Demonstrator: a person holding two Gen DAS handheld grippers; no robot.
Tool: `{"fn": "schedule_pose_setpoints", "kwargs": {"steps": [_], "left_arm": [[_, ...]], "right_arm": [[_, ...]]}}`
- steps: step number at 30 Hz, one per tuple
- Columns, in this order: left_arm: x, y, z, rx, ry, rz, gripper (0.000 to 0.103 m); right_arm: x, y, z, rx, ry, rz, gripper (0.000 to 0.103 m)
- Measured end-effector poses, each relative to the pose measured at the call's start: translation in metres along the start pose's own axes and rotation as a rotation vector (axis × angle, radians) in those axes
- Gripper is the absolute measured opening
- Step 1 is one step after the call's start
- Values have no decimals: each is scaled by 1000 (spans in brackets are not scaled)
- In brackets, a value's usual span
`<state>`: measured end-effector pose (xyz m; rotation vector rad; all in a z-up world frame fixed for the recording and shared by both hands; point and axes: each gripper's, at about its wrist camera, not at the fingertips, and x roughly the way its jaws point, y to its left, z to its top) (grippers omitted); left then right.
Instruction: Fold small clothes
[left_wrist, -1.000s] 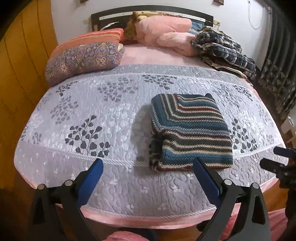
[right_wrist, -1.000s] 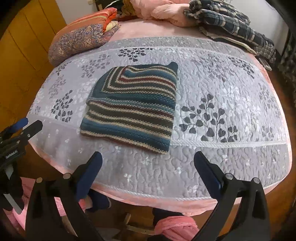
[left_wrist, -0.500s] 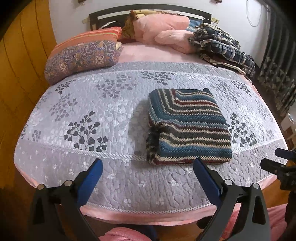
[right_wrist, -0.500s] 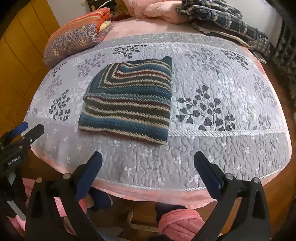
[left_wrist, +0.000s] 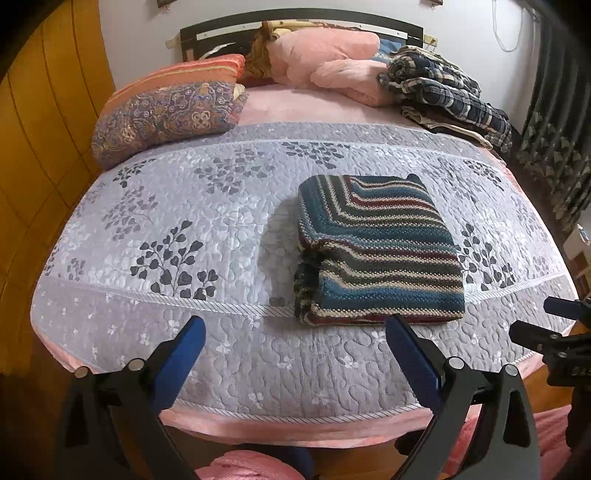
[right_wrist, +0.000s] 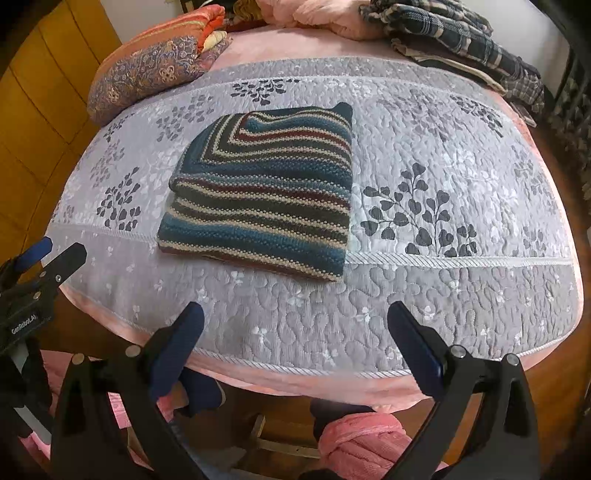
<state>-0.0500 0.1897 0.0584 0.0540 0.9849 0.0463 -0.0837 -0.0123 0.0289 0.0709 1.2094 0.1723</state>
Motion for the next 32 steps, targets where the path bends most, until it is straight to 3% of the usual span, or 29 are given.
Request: {"fn": "schedule_pose_setpoints", "kwargs": {"steps": [32], "left_arm": [[6, 1, 0, 7, 13, 17, 98]], "right_arm": [[11, -7, 2, 32, 18, -29, 100]]}}
